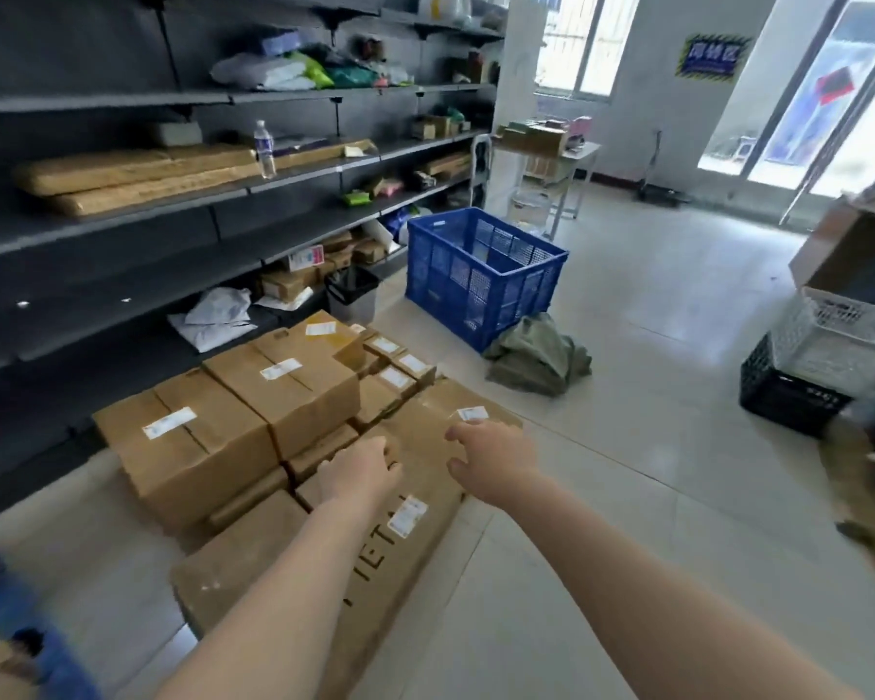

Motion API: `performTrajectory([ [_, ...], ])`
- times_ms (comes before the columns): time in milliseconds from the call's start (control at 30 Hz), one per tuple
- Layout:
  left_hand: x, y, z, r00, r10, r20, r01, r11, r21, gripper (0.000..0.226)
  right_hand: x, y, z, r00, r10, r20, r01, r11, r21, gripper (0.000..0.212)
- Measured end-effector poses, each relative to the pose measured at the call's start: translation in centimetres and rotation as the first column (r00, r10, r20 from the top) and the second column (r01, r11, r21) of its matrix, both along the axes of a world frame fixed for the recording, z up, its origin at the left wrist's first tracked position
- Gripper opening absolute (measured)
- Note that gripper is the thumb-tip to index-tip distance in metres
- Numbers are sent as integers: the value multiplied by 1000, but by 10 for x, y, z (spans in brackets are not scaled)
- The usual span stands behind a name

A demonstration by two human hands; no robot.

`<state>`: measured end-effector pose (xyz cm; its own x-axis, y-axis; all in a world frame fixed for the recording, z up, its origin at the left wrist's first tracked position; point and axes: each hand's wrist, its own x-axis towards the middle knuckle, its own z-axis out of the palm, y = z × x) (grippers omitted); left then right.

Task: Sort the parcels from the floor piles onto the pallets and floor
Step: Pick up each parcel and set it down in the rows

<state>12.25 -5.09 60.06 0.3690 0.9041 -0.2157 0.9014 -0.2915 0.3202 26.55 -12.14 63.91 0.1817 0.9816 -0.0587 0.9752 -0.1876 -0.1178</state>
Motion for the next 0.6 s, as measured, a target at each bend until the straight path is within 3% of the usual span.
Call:
performTrajectory([
  [233, 130, 42, 10, 989, -144, -15, 145, 984, 100, 27, 125, 20, 17, 992, -99, 81, 97, 995, 24, 34],
  [600, 347, 143, 16, 932, -312, -184, 347, 916, 202, 29, 316, 103, 18, 964, -184, 192, 190, 982, -15, 30],
])
